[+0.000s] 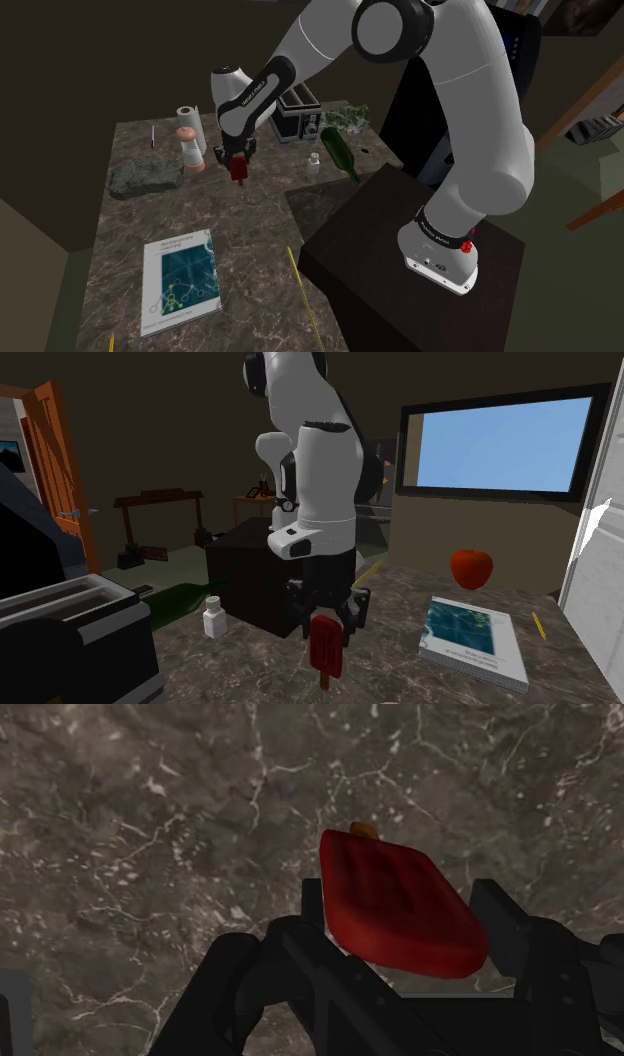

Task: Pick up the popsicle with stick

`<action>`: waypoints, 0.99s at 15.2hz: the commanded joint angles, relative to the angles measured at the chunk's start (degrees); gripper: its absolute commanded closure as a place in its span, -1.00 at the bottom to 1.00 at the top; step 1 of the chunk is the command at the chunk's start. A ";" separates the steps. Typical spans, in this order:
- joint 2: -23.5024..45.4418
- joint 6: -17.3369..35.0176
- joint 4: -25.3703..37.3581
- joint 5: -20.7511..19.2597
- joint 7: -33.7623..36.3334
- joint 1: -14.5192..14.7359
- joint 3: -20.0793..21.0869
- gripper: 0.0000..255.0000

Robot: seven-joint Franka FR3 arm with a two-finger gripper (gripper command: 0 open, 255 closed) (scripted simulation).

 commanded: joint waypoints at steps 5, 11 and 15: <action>0.25 0.01 0.21 -0.01 0.02 0.06 0.00 1.00; -1.77 -1.21 -0.59 0.26 -0.12 -0.19 0.30 1.00; -4.21 -3.00 -1.24 0.63 -0.32 -0.48 0.68 1.00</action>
